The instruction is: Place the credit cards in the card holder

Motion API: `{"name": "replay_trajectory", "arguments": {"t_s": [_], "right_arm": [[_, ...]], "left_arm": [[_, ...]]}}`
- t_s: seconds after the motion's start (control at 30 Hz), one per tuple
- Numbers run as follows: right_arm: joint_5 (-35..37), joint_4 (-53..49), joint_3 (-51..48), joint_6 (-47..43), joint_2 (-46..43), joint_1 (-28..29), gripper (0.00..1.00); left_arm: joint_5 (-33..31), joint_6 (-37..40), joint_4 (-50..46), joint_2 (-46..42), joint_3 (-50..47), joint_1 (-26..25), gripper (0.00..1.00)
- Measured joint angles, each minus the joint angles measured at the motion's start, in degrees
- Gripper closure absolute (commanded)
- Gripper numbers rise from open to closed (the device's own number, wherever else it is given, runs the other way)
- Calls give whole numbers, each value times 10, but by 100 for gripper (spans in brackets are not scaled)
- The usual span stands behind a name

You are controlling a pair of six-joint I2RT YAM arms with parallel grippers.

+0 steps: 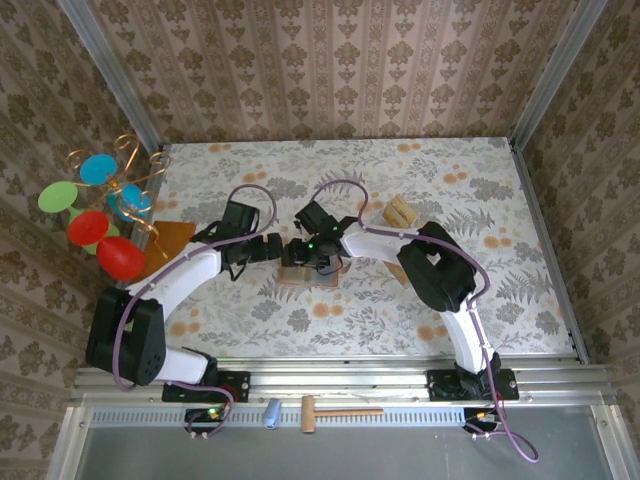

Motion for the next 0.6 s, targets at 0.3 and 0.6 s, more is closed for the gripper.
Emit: {"name": "replay_trajectory", "arguments": {"t_s": [0.3,0.6], "right_arm": [[-1,2,0,1,-1,0,47],[9,-12,-49,-18,-77,0,47]], "left_arm": [[4,0,0,-2,0,3,0],[9,0,12,1,-6,14,0]]}}
